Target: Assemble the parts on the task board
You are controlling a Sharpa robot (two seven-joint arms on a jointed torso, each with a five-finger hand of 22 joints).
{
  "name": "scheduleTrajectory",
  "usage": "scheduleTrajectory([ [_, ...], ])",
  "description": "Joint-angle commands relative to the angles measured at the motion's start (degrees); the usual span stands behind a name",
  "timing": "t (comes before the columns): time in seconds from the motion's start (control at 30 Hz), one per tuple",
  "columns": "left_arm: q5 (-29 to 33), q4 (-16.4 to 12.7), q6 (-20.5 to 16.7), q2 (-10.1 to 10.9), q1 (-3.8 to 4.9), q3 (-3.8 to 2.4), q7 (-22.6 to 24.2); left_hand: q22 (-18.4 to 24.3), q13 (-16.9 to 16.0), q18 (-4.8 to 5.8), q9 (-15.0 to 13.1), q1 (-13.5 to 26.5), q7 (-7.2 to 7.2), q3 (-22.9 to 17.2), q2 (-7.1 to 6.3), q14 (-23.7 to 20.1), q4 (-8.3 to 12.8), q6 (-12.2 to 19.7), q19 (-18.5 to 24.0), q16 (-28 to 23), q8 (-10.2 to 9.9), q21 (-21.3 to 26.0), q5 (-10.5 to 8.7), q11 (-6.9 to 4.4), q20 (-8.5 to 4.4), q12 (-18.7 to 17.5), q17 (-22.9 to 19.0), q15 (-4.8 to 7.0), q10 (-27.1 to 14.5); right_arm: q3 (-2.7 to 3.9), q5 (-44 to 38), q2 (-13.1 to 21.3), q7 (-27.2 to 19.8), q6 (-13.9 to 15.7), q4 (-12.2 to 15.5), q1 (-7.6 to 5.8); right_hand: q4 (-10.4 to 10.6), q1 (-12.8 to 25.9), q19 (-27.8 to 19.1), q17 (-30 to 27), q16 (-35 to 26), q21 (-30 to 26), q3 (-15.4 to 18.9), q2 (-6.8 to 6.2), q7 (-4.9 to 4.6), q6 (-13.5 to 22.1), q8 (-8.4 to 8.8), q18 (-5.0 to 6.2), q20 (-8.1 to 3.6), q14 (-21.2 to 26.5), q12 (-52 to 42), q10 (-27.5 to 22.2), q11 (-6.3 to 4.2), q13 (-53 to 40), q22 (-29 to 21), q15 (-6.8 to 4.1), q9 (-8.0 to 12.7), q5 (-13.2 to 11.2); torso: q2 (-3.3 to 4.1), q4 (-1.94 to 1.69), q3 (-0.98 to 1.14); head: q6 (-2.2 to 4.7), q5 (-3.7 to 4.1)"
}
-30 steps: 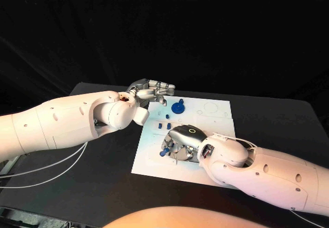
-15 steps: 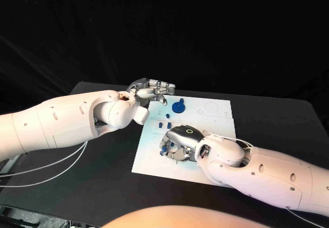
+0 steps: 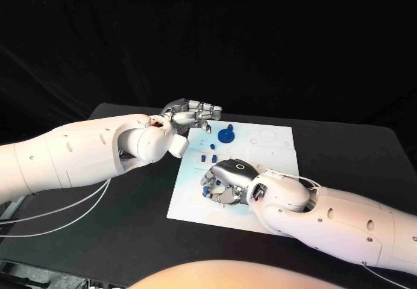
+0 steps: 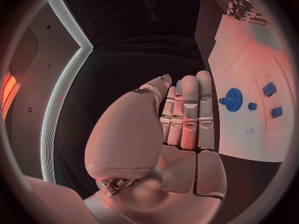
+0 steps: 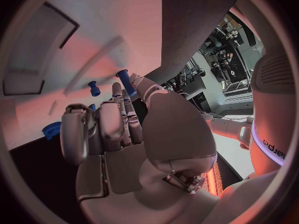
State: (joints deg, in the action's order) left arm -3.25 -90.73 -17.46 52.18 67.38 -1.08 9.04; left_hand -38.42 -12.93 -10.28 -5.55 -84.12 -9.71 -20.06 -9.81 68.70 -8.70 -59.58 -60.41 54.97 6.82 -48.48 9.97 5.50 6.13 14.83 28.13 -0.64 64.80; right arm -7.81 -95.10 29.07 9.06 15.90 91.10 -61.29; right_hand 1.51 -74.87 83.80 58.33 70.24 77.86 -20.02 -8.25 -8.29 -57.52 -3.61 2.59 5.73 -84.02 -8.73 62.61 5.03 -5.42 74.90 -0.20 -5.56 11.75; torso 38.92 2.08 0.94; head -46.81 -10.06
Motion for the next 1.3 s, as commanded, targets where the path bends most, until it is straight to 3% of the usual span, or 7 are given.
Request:
scheduleTrajectory([
  [0.03,0.27,-0.16,0.94,-0.01,0.06,-0.04,0.12,0.08,-0.07,-0.29,0.06,-0.14,-0.13,0.30,0.18,0.08,0.05,0.41,-0.25,-0.22,-0.10,0.30,-0.03,-0.07,0.08,0.03,-0.06,-0.37,-0.42,-0.02,-0.26,0.44,0.32,2.57,0.48,0.10,0.06,0.07,-0.10,-0.64,-0.50,-0.78,1.03,-0.84,0.24,1.51,0.10,0.39,0.44,-0.03,0.13,-0.92,0.01,0.06,9.71,0.44,0.43,0.23,0.00,0.04,0.04,0.11,0.06],
  [0.27,0.27,-0.09,1.00,0.06,0.05,-0.03,0.07,0.11,-0.08,-0.29,0.09,-0.12,-0.15,0.35,0.20,0.04,0.02,0.47,-0.26,-0.22,-0.10,0.34,-0.05,-0.04,0.10,0.05,-0.06,-0.40,-0.50,0.29,0.11,4.35,-0.10,7.09,4.29,-0.13,-0.04,-0.17,-1.23,-2.96,-2.09,-3.29,3.24,-1.15,0.85,3.28,0.01,0.89,0.57,0.78,-0.54,-2.51,0.19,-0.11,8.72,0.57,0.94,0.68,-0.09,0.07,0.04,0.44,0.62],
  [0.5,0.29,-0.06,1.09,0.24,0.05,0.01,0.12,0.11,-0.08,-0.29,0.10,-0.11,-0.16,0.37,0.19,0.04,0.01,0.49,-0.26,-0.22,-0.10,0.35,-0.05,-0.03,0.10,0.05,-0.06,-0.40,-0.52,1.06,11.75,14.22,-0.10,8.65,9.67,-3.32,3.04,3.24,-0.41,-2.93,-2.02,-2.25,7.62,-0.09,-0.32,-1.88,-2.48,0.62,0.28,0.48,-5.81,3.58,-0.55,-2.22,9.19,0.06,-0.10,1.45,-0.24,0.24,-0.08,0.88,3.04],
  [0.73,0.35,-0.44,1.27,1.17,0.05,0.24,0.24,0.12,-0.09,-0.29,0.11,-0.06,-0.17,0.42,0.16,0.02,-0.02,0.51,-0.26,-0.22,-0.10,0.37,-0.07,-0.01,0.11,0.06,-0.06,-0.42,-0.54,1.11,22.55,24.08,4.47,5.48,12.34,-5.12,5.38,4.54,4.22,7.44,5.43,7.53,11.61,0.25,2.85,-6.36,-5.45,-1.53,-2.47,-2.36,-19.23,13.69,-4.35,-13.42,13.31,-3.10,-2.37,4.61,-0.64,1.22,-0.21,1.22,5.53],
  [0.93,0.47,-0.56,1.36,1.67,0.05,0.62,0.35,0.12,-0.09,-0.29,0.11,-0.06,-0.17,0.42,0.16,0.02,-0.02,0.51,-0.26,-0.22,-0.10,0.37,-0.07,-0.01,0.11,0.06,-0.06,-0.42,-0.54,0.74,20.99,29.93,9.75,5.43,15.74,-4.67,9.45,5.83,6.04,16.64,11.56,11.79,17.67,1.70,3.47,-5.93,-7.36,-2.50,-3.16,-3.40,-52.77,15.01,-4.80,-51.51,14.98,-3.22,-6.63,8.62,-0.87,1.75,-0.08,1.15,7.23],
  [1.2,0.52,-0.62,1.56,1.74,0.05,0.75,0.34,0.14,-0.10,-0.28,0.12,0.03,-0.18,0.49,0.14,0.01,-0.08,0.53,-0.27,-0.22,-0.10,0.39,-0.08,0.00,0.12,0.07,-0.06,-0.44,-0.57,0.35,16.79,32.25,16.15,7.09,17.44,-2.21,11.69,5.02,6.20,18.90,12.94,12.14,21.88,2.53,3.35,-4.46,-8.36,-2.59,-2.81,-3.60,-58.14,14.79,-4.55,-59.04,15.10,-3.15,-9.86,9.76,-1.05,2.13,-0.17,1.10,8.39],
  [1.3,0.52,-0.60,1.63,1.73,0.05,0.77,0.34,0.14,-0.10,-0.28,0.12,0.03,-0.18,0.49,0.14,0.01,-0.08,0.53,-0.27,-0.22,-0.10,0.39,-0.08,0.00,0.12,0.07,-0.06,-0.44,-0.57,0.31,15.73,31.90,17.36,7.39,17.44,-1.54,12.84,5.33,6.20,19.07,13.04,12.14,23.11,2.58,3.33,-4.15,-8.58,-2.59,-2.78,-3.60,-58.57,14.75,-4.52,-59.94,15.10,-3.14,-10.61,9.86,-1.05,1.93,-0.23,1.17,8.88],
])
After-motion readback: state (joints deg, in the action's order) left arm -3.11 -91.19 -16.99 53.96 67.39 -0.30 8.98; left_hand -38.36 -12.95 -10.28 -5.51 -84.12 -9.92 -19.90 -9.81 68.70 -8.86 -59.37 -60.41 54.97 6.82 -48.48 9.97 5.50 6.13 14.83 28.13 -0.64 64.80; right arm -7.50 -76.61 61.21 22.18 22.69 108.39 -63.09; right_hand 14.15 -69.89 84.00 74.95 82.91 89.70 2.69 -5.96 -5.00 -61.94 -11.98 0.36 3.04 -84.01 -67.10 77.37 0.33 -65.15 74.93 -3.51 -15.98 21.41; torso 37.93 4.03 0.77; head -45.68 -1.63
